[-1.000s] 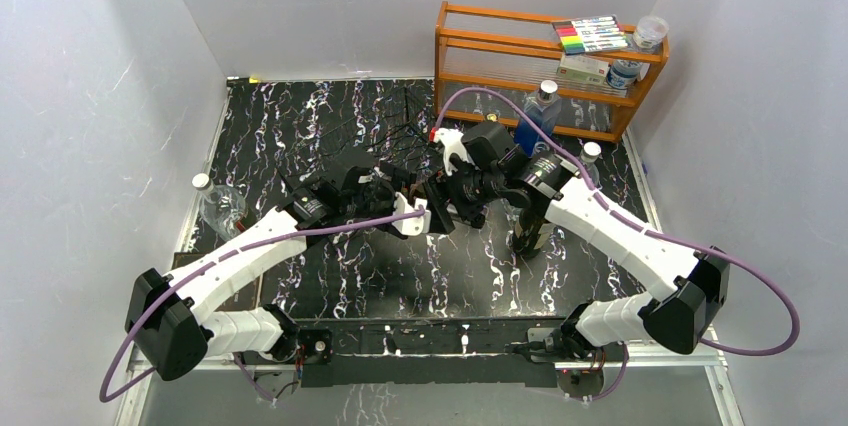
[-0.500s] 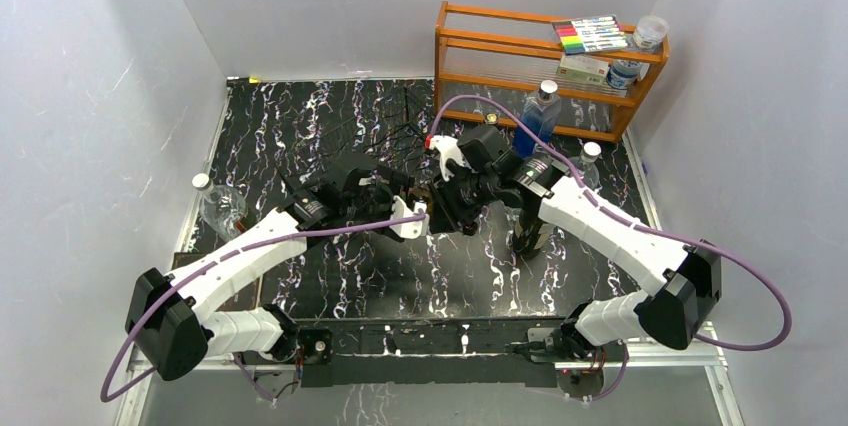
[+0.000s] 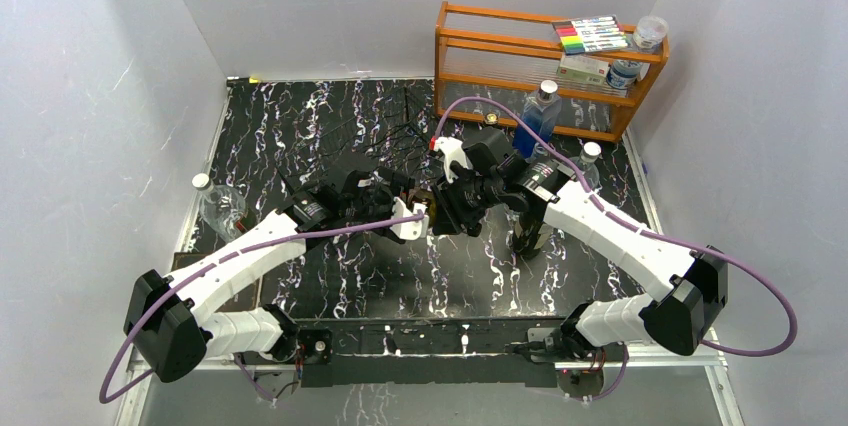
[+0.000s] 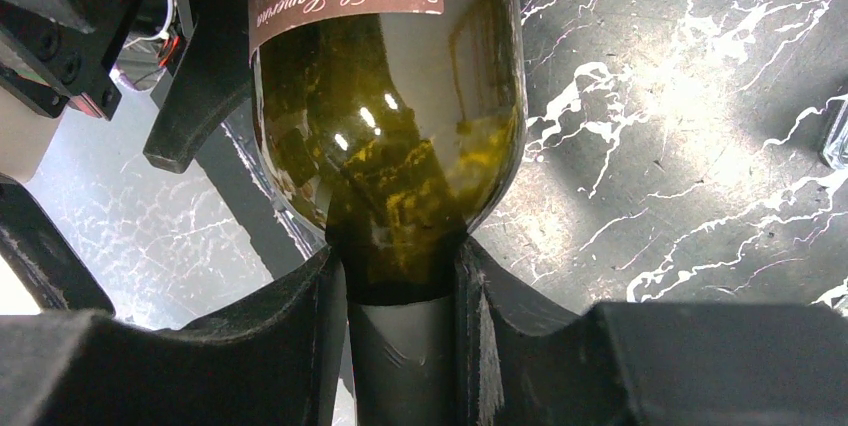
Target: Put the wine bottle on the wine rack
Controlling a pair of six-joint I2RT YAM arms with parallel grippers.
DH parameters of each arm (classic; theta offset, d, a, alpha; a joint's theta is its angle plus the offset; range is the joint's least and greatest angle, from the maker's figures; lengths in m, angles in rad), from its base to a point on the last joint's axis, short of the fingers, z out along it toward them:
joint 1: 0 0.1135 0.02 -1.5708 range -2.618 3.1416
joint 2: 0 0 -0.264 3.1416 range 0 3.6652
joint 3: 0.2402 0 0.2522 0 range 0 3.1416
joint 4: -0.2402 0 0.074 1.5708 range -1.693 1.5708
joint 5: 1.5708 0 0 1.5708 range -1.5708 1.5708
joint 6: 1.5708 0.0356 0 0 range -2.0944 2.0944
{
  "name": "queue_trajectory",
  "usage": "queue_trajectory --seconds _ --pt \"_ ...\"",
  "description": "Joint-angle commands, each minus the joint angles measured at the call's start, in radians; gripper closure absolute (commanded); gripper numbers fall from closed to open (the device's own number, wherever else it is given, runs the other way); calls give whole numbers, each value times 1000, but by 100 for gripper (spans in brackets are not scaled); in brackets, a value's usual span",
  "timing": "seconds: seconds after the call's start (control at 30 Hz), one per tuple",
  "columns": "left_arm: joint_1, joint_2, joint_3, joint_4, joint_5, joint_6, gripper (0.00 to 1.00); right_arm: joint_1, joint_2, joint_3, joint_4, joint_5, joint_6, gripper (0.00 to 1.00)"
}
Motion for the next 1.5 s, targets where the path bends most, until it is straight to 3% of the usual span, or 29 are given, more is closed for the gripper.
queue_trajectory --seconds 0.0,0.17,0.43,0.63,0.8,1.03,1.2,1.47 --pt "24 -63 61 266 36 -187 69 18 -10 -29 46 41 18 100" --pt "27 -54 13 288 -5 -240 46 18 -90 -54 103 63 29 100" --pt "27 3 -16 266 -34 -209 27 18 -109 -15 49 77 51 100" --pt "27 45 33 266 -38 -217 2 18 -141 -35 63 38 38 100" --pt "28 40 52 225 -14 -167 2 18 -161 -60 59 -7 29 100" --pt "27 -10 22 134 32 -109 2 17 -169 -81 87 64 67 100" --pt "27 -63 -32 115 -1 -84 2 18 -179 -77 123 97 101 100" --pt "28 -102 -18 20 -41 -51 2 18 -166 -41 47 100 96 100"
